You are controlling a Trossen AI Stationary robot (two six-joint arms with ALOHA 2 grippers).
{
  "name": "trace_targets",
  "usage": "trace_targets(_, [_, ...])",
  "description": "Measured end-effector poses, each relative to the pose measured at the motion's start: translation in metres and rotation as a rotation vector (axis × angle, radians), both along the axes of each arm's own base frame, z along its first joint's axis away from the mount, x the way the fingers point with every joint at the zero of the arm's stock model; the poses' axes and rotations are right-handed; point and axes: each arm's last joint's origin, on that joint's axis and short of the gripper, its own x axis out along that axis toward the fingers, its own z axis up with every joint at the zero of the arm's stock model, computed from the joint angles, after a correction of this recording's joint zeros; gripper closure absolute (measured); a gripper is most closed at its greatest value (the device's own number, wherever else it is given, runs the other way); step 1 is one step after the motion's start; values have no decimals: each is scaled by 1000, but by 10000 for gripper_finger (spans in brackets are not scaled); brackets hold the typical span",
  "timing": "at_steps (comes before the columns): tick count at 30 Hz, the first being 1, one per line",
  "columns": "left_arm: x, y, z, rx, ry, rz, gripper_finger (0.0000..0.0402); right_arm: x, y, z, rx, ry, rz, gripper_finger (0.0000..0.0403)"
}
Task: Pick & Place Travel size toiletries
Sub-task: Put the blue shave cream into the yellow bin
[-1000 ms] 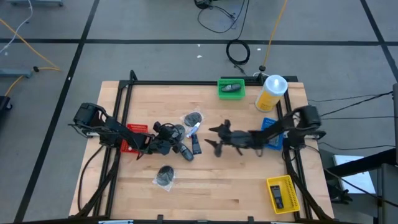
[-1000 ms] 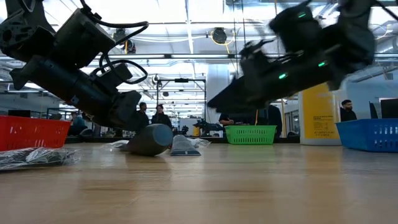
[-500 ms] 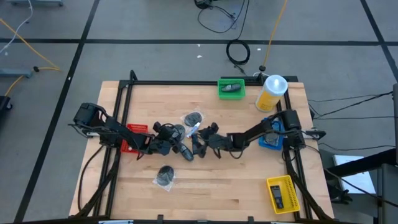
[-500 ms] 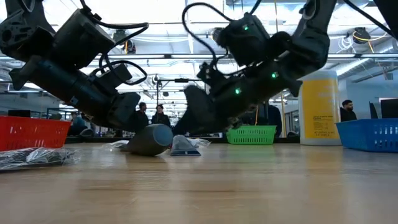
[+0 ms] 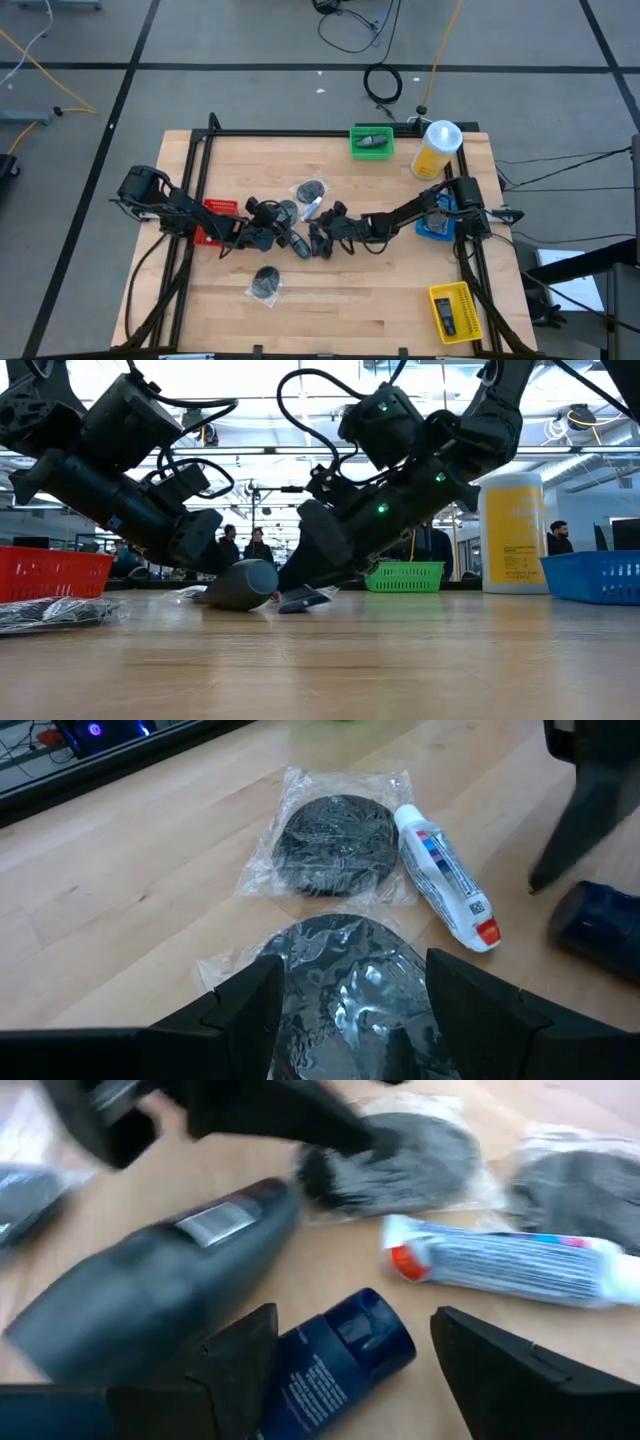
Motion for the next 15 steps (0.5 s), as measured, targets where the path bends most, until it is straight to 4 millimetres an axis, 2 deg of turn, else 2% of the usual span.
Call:
trace_targets(6, [0,0,0,-2,-1,0,160,-10,-1,16,-135,125,109,156])
trace_targets(9, [0,-1,0,-1,0,-2,160,-21,-2,33,-158,189,93,156])
trace_targets(15, [-1,-1,-1,-2,10,-1,160,-28,-3,50,39,97,-65,156])
